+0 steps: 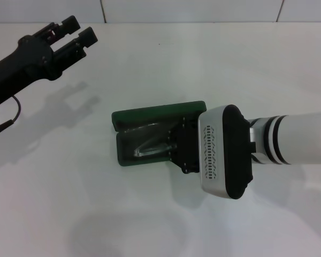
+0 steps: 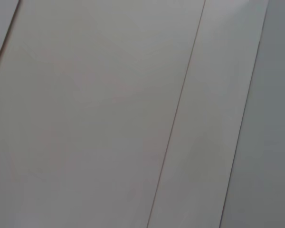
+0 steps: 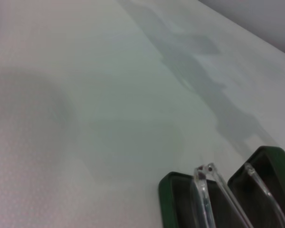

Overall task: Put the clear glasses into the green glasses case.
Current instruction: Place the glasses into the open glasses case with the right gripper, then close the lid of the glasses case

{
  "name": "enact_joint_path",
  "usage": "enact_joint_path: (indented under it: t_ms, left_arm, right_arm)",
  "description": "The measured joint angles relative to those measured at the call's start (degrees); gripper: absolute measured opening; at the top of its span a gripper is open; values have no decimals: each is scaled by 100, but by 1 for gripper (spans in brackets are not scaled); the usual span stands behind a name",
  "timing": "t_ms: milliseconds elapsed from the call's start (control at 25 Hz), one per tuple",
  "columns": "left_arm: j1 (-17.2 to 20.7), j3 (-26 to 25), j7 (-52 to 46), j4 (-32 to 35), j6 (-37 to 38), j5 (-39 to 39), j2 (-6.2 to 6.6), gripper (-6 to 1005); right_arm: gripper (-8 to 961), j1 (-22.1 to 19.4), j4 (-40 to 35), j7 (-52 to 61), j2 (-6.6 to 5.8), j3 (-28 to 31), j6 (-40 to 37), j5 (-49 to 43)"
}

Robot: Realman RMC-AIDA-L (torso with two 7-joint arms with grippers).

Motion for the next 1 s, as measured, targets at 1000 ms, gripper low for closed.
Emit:
enact_joint_path:
  t_ms: [1000]
  left_arm:
    - [-8, -9, 29, 0, -1, 6, -13, 577]
  right_arm:
    - [484, -522, -550, -593, -51, 2352, -2451, 1472]
